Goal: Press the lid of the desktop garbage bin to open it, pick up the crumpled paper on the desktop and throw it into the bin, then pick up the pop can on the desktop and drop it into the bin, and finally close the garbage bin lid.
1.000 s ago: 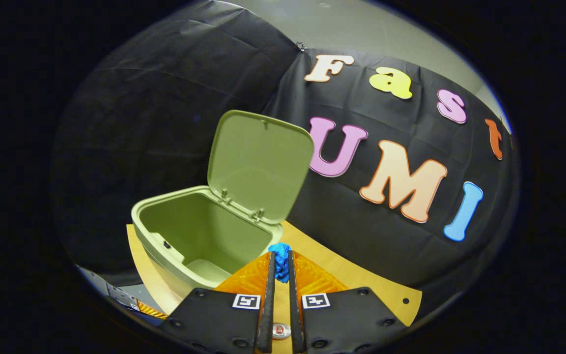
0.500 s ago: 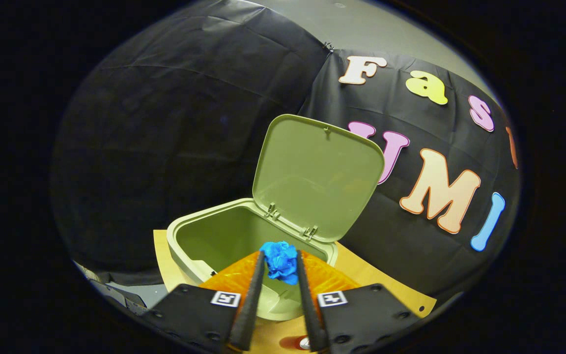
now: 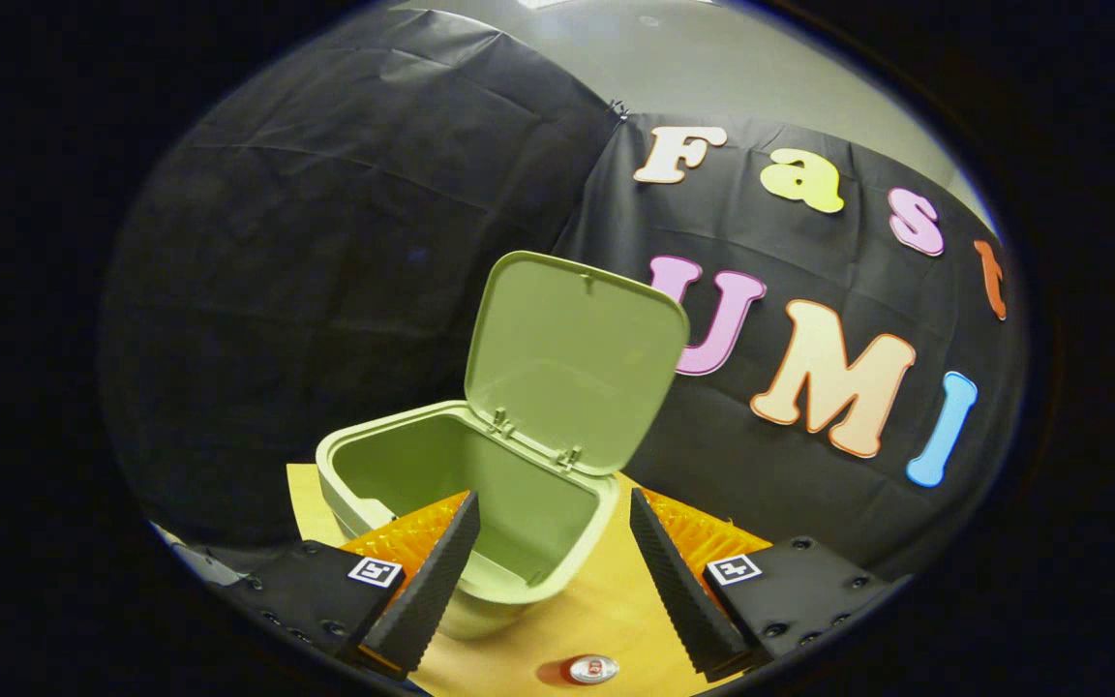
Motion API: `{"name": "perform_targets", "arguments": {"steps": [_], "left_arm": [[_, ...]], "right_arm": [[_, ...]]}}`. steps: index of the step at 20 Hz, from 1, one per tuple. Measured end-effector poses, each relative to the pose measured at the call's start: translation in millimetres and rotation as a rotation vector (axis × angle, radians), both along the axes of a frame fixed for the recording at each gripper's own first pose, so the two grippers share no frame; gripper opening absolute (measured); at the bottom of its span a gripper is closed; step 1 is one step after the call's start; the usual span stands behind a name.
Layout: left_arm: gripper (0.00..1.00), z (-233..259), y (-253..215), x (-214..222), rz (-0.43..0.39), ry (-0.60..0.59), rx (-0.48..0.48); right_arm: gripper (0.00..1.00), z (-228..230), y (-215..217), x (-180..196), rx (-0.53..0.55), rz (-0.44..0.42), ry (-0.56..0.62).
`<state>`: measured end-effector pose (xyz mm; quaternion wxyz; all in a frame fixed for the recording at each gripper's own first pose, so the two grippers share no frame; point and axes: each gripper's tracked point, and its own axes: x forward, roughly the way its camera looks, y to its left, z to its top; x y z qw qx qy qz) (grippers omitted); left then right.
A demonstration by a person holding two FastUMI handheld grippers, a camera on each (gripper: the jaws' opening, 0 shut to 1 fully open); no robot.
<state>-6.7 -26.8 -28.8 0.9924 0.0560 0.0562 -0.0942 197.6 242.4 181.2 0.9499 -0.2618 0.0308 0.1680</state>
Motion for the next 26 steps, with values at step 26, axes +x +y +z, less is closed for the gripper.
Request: {"name": "perform_targets", "arguments": {"steps": [26], "left_arm": [[0.94, -30.1, -19.0, 96.9, 0.07, 0.055, 0.086]], "right_arm": [[0.98, -169.1, -302.0, -139.1, 0.32, -0.441, -0.09]]}}
